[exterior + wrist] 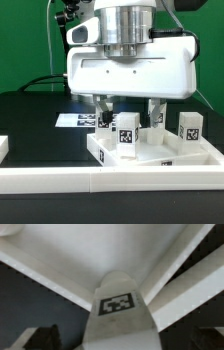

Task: Assemble square table

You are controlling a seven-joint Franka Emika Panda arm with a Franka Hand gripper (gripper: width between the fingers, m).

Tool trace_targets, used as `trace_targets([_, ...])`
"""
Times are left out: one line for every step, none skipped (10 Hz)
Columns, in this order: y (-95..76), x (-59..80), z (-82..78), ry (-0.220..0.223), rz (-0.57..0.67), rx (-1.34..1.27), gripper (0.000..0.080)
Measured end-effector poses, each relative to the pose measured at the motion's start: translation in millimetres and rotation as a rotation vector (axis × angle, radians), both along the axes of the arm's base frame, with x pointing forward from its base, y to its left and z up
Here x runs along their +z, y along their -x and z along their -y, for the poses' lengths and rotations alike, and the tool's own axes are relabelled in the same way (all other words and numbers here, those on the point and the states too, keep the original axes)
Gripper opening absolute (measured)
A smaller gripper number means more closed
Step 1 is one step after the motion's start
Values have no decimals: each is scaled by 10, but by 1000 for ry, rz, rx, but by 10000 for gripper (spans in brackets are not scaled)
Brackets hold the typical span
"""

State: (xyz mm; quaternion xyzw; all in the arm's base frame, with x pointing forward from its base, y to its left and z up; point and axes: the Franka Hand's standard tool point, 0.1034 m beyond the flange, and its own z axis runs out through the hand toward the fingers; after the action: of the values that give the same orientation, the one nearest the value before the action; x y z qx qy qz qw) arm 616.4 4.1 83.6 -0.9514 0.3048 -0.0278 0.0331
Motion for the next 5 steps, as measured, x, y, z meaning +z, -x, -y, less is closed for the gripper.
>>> trace_targets([2,-2,-9,12,2,95,649])
trace_targets([2,-6,-30,17,5,134,649])
trace_targets([2,-6,-29,19,6,164,649])
trace_targets([1,-4,-10,26,9,237,513])
trace_targets([1,-4,-7,26,8,227,513])
